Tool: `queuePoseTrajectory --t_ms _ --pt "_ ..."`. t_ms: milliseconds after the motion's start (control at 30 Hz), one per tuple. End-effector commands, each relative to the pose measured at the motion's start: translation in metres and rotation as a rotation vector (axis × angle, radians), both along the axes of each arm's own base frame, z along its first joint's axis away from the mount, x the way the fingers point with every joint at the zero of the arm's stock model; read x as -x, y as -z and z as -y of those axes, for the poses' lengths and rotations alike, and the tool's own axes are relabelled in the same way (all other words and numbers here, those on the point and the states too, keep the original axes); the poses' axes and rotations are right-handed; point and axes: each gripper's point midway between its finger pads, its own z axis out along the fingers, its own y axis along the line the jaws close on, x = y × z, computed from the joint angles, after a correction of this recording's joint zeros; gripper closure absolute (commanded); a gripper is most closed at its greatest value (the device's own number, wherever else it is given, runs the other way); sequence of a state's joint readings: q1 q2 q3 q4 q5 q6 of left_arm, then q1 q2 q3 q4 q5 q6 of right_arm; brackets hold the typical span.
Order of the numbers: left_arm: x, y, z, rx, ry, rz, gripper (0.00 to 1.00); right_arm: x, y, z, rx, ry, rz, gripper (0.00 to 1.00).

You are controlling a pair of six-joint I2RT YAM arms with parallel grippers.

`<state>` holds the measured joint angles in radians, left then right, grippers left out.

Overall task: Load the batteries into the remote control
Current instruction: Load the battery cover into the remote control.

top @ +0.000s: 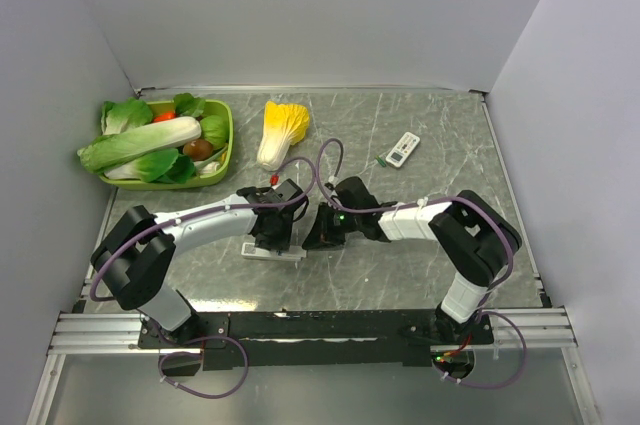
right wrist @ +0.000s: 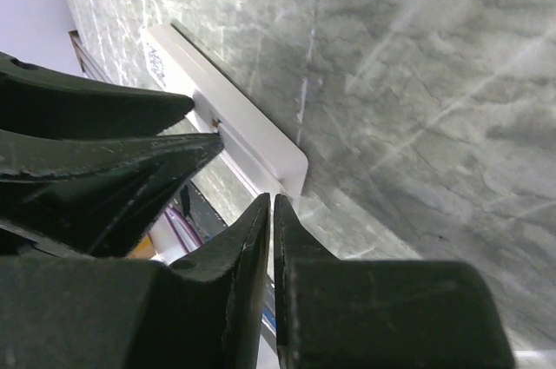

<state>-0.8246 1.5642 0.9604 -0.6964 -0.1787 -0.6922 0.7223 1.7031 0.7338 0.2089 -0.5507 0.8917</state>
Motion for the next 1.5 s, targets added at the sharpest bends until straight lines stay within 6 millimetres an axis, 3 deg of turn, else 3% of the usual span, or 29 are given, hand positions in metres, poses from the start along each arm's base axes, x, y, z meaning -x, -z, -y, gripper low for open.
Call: queuePoseTrajectory --t_ms 0,167,400,767,1467 --pt "0.003 0.005 0.005 -0.008 0.029 -0.016 0.59 -0.003 -0.004 -0.011 -0.012 -0.032 0.014 0.89" --pt "0.003 0.005 0.006 -0.005 0.030 -0.017 0.60 -0.001 -0.004 -0.013 0.000 -0.039 0.014 0.90" --pt "0.003 0.005 0.005 -0.010 0.032 -0.017 0.60 -0.006 -0.010 0.002 0.041 0.030 0.049 0.89" --pt "0.004 0.005 0.004 -0.009 0.030 -0.015 0.60 -0.002 -0.002 0.008 0.065 0.042 0.024 0.85" --pt "0.005 0.005 0.005 -0.004 0.030 -0.019 0.60 0.004 -0.003 -0.012 0.026 -0.057 0.008 0.85"
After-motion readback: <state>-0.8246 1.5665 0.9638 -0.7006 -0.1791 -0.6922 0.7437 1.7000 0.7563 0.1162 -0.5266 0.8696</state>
